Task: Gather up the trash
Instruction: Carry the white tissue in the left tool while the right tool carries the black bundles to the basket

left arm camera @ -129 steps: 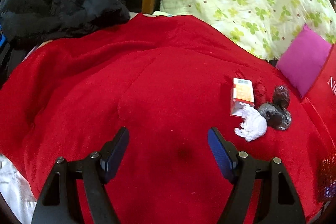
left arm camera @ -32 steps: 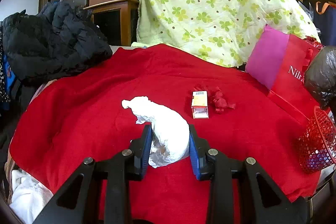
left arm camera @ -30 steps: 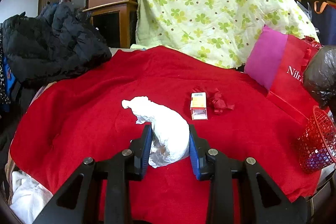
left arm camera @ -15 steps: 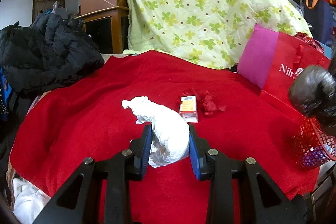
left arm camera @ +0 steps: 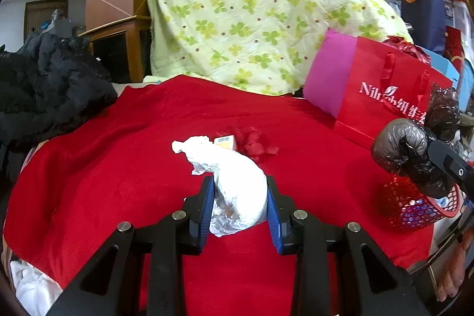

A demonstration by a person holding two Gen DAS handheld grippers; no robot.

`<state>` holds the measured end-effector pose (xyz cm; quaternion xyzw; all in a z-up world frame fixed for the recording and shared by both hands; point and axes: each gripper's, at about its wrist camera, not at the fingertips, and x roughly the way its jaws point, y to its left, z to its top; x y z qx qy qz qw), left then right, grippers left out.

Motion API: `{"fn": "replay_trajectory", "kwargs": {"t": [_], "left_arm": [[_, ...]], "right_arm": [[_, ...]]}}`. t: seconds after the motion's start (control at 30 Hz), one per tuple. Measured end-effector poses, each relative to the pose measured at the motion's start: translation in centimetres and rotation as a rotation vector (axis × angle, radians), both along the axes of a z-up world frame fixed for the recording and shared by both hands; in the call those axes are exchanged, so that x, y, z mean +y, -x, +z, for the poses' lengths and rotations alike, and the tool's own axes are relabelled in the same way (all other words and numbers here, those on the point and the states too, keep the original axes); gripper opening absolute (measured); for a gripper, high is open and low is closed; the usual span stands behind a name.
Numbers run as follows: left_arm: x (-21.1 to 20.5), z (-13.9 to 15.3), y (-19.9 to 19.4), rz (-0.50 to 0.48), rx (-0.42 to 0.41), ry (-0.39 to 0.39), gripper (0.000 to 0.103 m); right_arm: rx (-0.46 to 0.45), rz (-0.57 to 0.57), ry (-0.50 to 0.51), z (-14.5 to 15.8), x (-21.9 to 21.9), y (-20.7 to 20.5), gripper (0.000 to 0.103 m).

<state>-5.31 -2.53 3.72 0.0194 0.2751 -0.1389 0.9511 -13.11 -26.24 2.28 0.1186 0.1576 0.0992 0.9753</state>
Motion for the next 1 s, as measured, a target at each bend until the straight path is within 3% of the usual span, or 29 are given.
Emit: {"fn": "replay_trajectory", "kwargs": {"t": [0.5, 1.0], "left_arm": [[-3.0, 2.2, 0.4, -0.063, -0.054, -0.045, 0.035], [-10.8, 4.4, 1.3, -0.189, -0.116, -0.125, 0.035]], "right_arm": [[-0.031, -0.047, -0.006, 1.1, -1.9, 1.7, 0.055], [-0.061, -0.176, 0.002, 3.0, -7.4, 5.0, 0.055]]}}
